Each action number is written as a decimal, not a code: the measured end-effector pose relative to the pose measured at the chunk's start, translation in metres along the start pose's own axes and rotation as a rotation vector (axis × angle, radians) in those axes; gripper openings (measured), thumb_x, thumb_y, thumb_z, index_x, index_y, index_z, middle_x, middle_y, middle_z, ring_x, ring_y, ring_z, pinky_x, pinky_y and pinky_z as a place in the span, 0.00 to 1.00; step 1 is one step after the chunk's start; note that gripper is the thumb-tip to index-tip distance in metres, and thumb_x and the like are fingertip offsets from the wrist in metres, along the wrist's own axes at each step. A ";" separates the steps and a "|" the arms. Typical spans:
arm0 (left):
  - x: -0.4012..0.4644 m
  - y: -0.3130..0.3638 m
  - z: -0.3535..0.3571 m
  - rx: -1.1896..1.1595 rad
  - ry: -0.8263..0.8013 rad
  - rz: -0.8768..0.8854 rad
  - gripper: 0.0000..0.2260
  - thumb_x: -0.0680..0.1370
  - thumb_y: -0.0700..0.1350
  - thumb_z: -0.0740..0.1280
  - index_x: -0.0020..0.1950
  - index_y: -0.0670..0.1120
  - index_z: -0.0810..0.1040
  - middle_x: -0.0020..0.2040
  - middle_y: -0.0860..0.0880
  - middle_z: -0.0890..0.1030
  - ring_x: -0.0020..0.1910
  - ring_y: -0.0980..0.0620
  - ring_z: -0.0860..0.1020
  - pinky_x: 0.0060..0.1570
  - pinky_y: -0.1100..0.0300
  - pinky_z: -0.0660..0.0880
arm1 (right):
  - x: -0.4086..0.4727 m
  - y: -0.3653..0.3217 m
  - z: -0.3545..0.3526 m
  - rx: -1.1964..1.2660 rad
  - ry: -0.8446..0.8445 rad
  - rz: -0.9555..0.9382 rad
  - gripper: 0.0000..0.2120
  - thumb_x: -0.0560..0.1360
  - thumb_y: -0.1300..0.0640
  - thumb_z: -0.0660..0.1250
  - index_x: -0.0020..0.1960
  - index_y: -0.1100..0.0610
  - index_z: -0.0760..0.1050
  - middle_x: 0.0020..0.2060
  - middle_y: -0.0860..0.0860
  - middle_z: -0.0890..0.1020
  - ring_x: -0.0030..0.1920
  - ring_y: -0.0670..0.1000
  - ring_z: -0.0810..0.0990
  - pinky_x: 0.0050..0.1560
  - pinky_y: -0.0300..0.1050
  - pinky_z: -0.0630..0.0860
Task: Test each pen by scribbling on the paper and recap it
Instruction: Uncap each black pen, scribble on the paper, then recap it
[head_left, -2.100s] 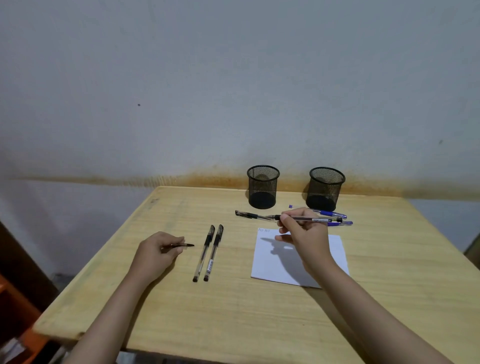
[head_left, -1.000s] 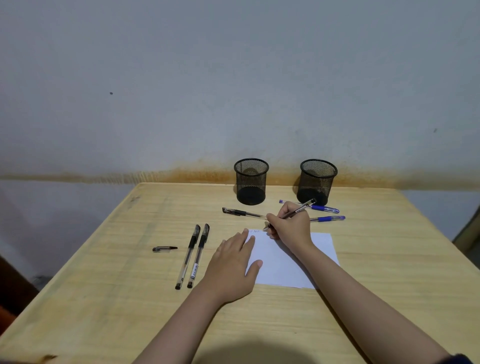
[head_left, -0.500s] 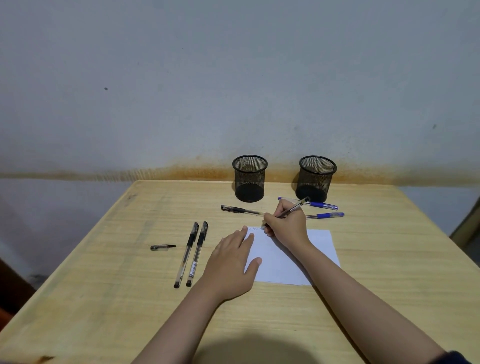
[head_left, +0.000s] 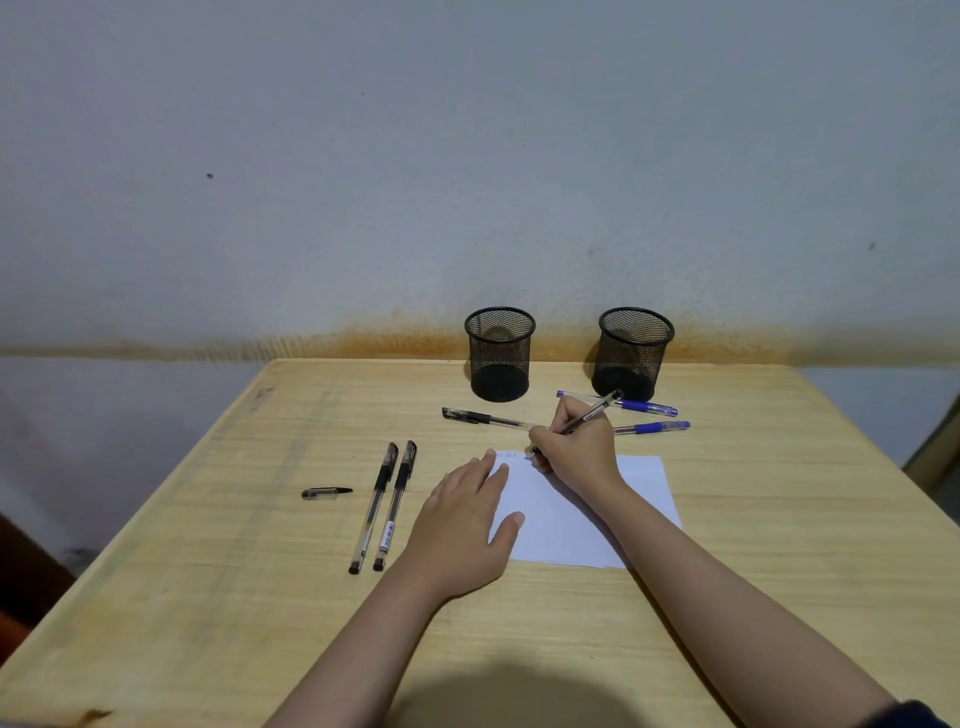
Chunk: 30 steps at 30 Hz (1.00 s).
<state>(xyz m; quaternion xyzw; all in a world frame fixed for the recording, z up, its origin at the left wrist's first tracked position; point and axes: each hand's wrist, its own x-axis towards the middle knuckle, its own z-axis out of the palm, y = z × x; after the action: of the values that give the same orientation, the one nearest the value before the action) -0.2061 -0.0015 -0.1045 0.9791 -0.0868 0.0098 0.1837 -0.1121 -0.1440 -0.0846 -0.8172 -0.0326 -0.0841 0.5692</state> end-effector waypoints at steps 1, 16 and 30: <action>0.000 0.000 0.000 -0.003 0.001 0.000 0.27 0.80 0.57 0.52 0.76 0.51 0.51 0.78 0.54 0.48 0.76 0.53 0.47 0.74 0.52 0.50 | 0.000 0.000 0.000 0.000 0.001 0.003 0.12 0.72 0.66 0.68 0.34 0.59 0.68 0.32 0.65 0.80 0.26 0.51 0.81 0.26 0.38 0.78; 0.001 -0.002 0.002 -0.010 0.012 -0.003 0.27 0.79 0.57 0.52 0.76 0.52 0.51 0.78 0.55 0.49 0.76 0.53 0.48 0.73 0.51 0.51 | 0.003 0.003 0.001 0.043 0.051 0.017 0.14 0.71 0.68 0.69 0.33 0.59 0.66 0.30 0.66 0.77 0.27 0.57 0.82 0.24 0.41 0.77; -0.016 0.000 -0.022 -0.213 0.338 0.011 0.18 0.78 0.53 0.59 0.65 0.48 0.74 0.68 0.53 0.72 0.68 0.55 0.66 0.67 0.56 0.66 | -0.005 -0.008 -0.006 0.327 -0.018 0.009 0.04 0.74 0.68 0.67 0.43 0.69 0.74 0.29 0.56 0.76 0.26 0.43 0.79 0.27 0.32 0.76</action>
<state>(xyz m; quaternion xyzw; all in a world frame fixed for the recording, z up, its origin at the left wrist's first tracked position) -0.2213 0.0095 -0.0848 0.9381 -0.0608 0.1656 0.2980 -0.1191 -0.1466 -0.0756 -0.7145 -0.0474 -0.0677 0.6948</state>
